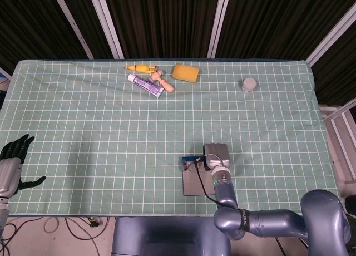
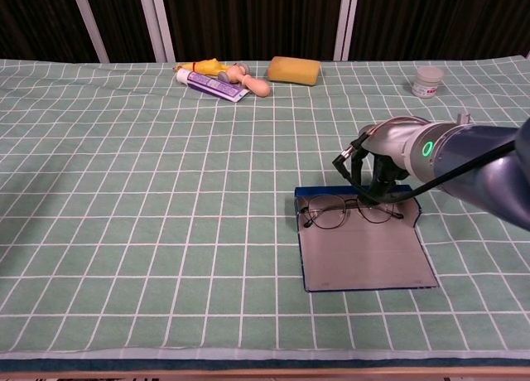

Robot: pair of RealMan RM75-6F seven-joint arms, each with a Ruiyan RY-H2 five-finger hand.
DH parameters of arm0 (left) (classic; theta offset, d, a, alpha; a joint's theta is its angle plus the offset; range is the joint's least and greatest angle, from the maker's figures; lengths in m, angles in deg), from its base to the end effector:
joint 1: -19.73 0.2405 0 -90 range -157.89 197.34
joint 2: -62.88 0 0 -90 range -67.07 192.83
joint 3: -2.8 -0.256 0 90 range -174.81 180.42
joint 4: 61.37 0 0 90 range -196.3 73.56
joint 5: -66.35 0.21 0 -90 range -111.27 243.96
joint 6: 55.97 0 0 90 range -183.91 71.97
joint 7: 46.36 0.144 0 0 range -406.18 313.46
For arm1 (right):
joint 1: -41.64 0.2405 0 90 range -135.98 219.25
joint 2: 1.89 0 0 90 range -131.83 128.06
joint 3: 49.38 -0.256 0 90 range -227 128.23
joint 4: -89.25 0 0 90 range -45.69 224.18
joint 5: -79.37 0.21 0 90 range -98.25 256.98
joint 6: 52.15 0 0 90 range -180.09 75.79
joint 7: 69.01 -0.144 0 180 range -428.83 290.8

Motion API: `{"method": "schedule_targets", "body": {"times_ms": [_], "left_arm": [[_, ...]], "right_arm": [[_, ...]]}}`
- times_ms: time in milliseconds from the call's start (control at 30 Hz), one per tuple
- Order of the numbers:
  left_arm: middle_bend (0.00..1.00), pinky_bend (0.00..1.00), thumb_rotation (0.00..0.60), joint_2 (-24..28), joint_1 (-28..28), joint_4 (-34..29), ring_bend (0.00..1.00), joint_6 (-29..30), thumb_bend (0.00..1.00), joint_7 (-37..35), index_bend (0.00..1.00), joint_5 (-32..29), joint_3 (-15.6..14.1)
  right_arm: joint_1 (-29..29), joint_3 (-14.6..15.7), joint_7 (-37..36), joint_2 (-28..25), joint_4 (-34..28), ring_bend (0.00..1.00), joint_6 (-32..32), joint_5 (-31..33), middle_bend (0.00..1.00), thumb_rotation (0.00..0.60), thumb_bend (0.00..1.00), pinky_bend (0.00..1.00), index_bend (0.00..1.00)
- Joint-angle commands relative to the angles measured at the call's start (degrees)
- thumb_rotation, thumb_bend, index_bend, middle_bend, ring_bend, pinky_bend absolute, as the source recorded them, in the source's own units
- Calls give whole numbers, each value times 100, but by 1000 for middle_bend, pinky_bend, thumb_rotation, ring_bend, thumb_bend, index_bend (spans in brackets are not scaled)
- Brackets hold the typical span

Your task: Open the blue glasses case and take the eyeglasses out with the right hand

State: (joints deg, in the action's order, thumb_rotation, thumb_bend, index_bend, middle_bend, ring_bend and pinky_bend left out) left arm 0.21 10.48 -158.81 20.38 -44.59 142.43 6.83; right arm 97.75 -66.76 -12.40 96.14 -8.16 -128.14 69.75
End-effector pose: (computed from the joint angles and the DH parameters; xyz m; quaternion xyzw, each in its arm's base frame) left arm -0.3085 0.2050 0.1491 -0.5790 -0.4541 -0.3555 0.5763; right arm -0.0974 -0.3245 -0.0493 0.6821 -0.4965 0.1753 0.5074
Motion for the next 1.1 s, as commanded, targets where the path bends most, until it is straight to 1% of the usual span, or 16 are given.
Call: {"method": "schedule_targets", "body": {"times_ms": [33, 300, 500, 633, 900, 1100], "left_arm": [[0, 0, 600, 2, 0, -2, 0, -3, 0, -6, 0, -4, 2], [0, 0, 600, 10, -3, -10, 0, -13, 0, -16, 0, -9, 3], [0, 0, 600, 14, 0, -16, 0, -14, 0, -29, 0, -9, 2], [0, 0, 600, 19, 3, -22, 0, -9, 0, -40, 0, -6, 4], [0, 0, 600, 27, 7, -31, 0, -10, 0, -57, 0, -8, 3], [0, 0, 600, 23, 9, -33, 0, -1, 0, -56, 0, -9, 8]], "right_arm": [[-6, -4, 4, 5, 8, 987, 5, 10, 905, 600, 483, 1000, 478], [-26, -35, 10, 2, 18, 987, 7, 21, 905, 600, 484, 1000, 499], [-57, -33, -41, 6, 9, 987, 24, -51, 905, 600, 485, 1000, 579], [-77, -36, -92, 9, 2, 988, 28, -130, 905, 600, 489, 1000, 616], [-146, -79, -272, 6, -24, 987, 45, -278, 905, 600, 494, 1000, 630], [-198, -157, -552, 71, 45, 986, 62, -534, 905, 600, 495, 1000, 636]]}}
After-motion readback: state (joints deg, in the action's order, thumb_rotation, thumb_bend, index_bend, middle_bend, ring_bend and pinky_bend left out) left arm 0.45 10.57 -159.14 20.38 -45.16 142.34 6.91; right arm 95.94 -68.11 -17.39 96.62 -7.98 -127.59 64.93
